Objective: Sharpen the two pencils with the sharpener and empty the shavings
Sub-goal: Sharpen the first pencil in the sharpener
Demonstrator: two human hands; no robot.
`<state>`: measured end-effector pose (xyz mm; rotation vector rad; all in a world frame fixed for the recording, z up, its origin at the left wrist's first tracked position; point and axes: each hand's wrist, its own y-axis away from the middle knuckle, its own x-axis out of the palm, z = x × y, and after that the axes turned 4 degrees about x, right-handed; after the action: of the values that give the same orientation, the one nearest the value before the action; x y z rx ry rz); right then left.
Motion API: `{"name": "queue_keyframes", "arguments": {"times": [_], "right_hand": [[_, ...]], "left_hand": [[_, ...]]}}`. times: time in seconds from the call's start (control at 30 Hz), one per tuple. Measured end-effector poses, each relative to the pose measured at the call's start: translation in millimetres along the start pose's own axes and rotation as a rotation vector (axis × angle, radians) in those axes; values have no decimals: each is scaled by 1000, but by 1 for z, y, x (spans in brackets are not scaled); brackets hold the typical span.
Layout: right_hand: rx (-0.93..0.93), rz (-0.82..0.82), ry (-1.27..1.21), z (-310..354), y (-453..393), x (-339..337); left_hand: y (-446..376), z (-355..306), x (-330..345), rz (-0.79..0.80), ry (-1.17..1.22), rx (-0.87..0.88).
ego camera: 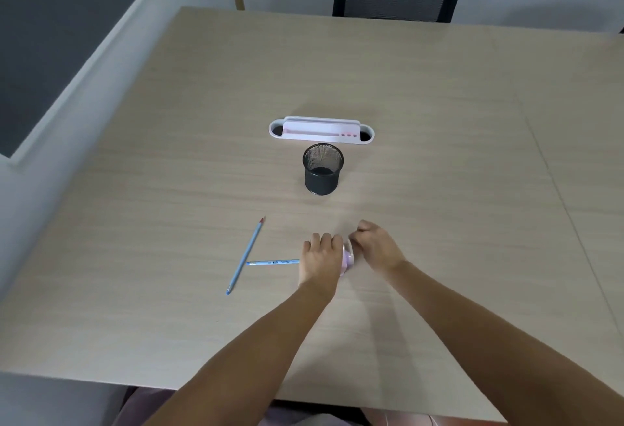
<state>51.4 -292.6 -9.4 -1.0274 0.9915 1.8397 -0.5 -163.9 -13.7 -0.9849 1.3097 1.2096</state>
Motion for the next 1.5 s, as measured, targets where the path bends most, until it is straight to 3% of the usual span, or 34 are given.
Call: {"name": "queue_keyframes", "arguments": {"times": [0.07,0.17,0.33,0.53,0.67,0.8,0.97,1.17,1.33,1.5], "right_hand": [[1,51,20,-1,4,18],[70,-4,-91,-6,30,40],[-1,-38,-205,-1,74,29],[-138,-153,-84,2,47,-21],[-50,-182,-140,-3,20,-22],[22,14,3,-5,-3,2],[12,73,17,1,30,33],[95,-44,-275,4,69,10],[-9,-159,-259,1,30,-22],[62,-173,-145,-5,0,-4]], "left_hand": [[0,-1,-2,-18,-4,-10],[-1,-1,-5,-17,6,-8],[-3,-2,0,-7,-12,10],[-5,0,-4,27,25,0],[-6,1,0,-15,14,-15],[-7,2,2,-36,10,20],[-7,1,-2,-29,-13,2],[-5,0,-4,-35,-34,-6],[-5,2,1,2,24,-27],[-6,0,1,-14,29,-32]]}}
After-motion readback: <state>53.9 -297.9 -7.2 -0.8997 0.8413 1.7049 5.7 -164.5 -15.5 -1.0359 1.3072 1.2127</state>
